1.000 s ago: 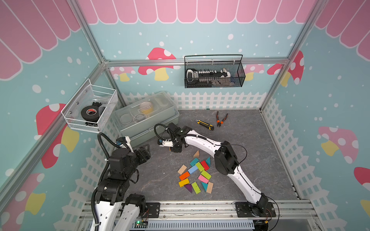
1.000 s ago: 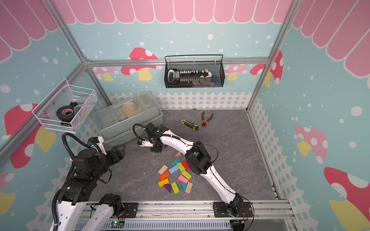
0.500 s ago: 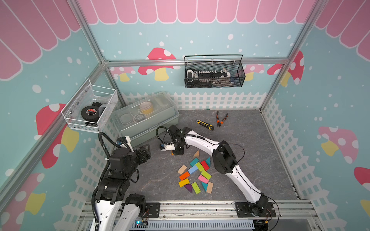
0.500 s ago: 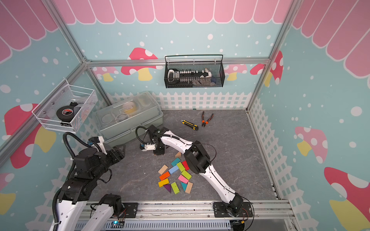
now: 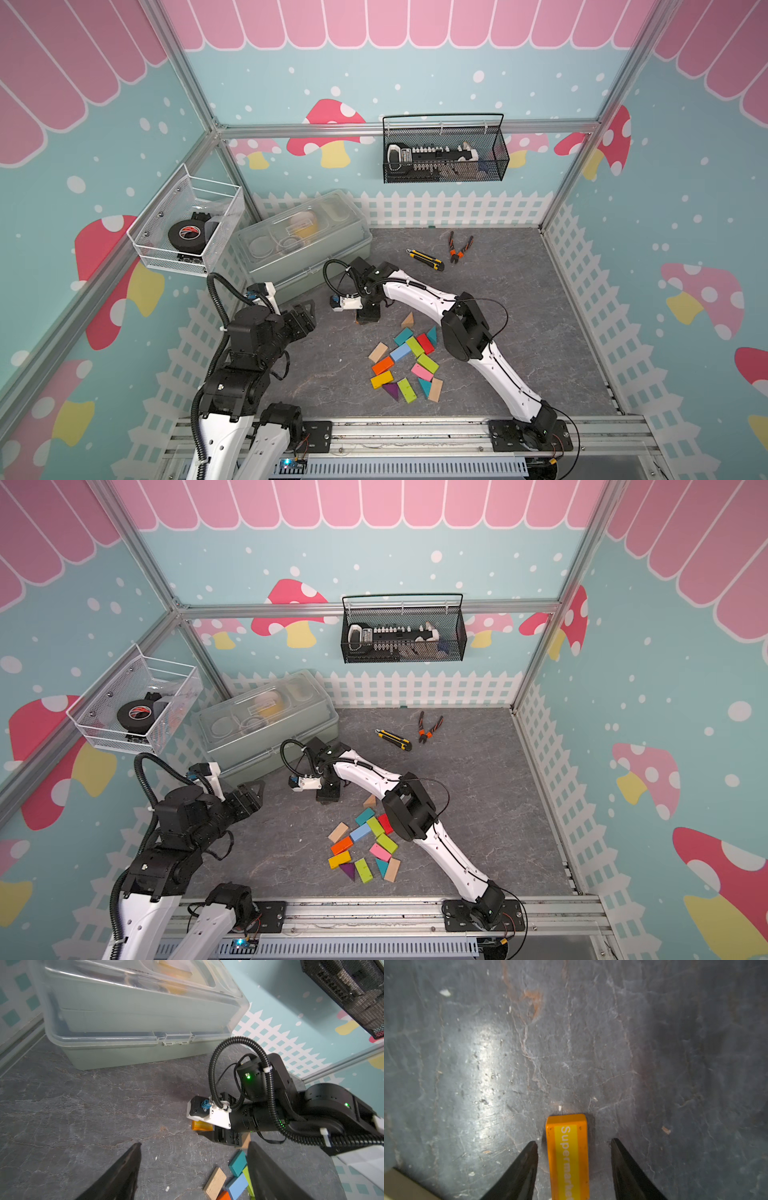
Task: Assemble a piece of candy with building blocks
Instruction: Place the building block at the center of the board, then pick up the building block from the center of the board.
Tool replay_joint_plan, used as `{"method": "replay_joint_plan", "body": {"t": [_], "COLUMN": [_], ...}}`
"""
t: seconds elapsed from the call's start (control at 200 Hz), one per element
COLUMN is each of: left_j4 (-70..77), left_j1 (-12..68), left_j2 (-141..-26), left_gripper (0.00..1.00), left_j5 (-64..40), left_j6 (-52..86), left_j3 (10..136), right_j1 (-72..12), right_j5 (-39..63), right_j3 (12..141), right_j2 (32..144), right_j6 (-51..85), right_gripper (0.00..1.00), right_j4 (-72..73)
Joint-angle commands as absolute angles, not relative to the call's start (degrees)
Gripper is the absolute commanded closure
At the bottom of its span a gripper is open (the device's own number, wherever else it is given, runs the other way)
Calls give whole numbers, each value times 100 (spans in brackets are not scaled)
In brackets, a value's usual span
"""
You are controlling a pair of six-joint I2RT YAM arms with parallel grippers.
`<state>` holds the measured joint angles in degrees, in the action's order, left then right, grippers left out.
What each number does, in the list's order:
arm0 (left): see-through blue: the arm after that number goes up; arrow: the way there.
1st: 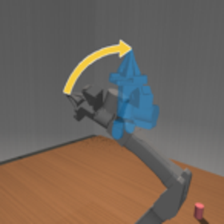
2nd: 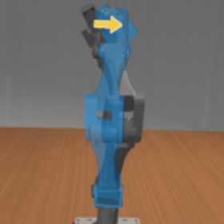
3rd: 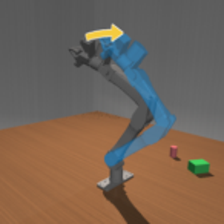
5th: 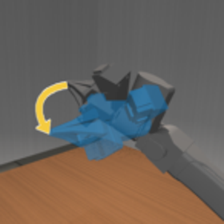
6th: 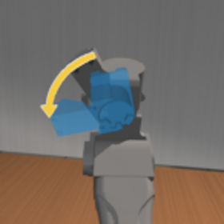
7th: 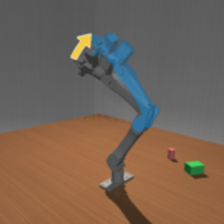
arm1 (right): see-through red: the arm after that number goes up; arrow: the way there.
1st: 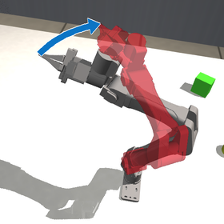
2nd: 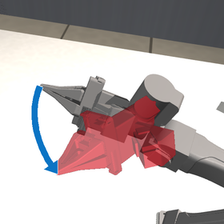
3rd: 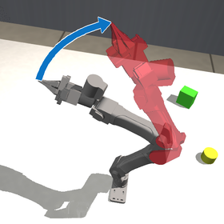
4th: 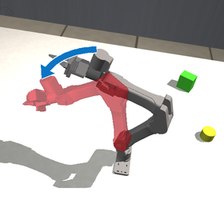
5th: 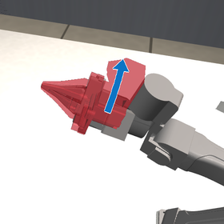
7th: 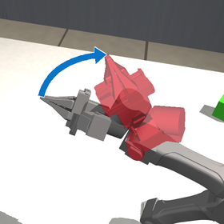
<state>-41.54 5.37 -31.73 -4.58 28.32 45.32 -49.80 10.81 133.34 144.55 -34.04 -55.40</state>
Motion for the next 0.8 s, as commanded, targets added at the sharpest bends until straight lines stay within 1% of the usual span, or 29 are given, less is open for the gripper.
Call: {"method": "replay_joint_plan", "body": {"t": [0.0, 0.07, 0.14, 0.165, 0.205, 0.23, 0.28, 0.325, 0.39, 0.515, 0.615, 0.71, 0.795], "left_j4": [-4035, -3991, -4018, -4102, -4288, -4361, -4472, -4582, -4791, -5044, -5125, -5091, -5194], "left_j1": [572, 690, 1093, 1417, 2004, 2500, 3304, 3826, 4306, 4904, 5130, 5133, 5133], "left_j2": [-3291, -3518, -3858, -3995, -4268, -4449, -4864, -5321, -6037, -7132, -7601, -7907, -8251], "left_gripper": [24, 26, 28, 29, 29, 29, 29, 29, 29, 29, 30, 30, 31], "left_j5": [-1030, -1287, -1188, -920, -218, 233, 811, 1080, 1110, 1033, 969, 803, 892], "left_j6": [2572, 2540, 2435, 2352, 2231, 2169, 2059, 2028, 1991, 1924, 1977, 1972, 1951], "left_j3": [4549, 4633, 4754, 4852, 5051, 5172, 5393, 5638, 5935, 6179, 6232, 6204, 6198], "right_j1": [-4783, -4604, -4382, -4302, -4189, -4125, -4029, -3970, -3929, -3885, -3850, -3832, -3832], "right_j5": [1392, 1527, 1638, 1659, 1641, 1619, 1605, 1552, 1339, 804, 576, 421, 266], "right_j3": [13498, 13002, 11757, 11155, 10163, 9585, 8490, 7694, 6876, 5368, 4328, 3761, 3476], "right_j2": [13543, 12838, 11864, 11404, 10645, 10207, 9436, 8887, 8254, 7179, 6417, 5912, 5647], "right_j6": [-2977, -2439, -1794, -1538, -1107, -867, -454, -141, 150, 623, 759, 802, 917], "right_gripper": [42, 43, 44, 44, 43, 43, 43, 42, 42, 43, 43, 43, 44], "right_j4": [-5578, -5226, -4364, -3908, -3100, -2600, -1807, -1372, -1173, -785, -470, -444, -387]}}
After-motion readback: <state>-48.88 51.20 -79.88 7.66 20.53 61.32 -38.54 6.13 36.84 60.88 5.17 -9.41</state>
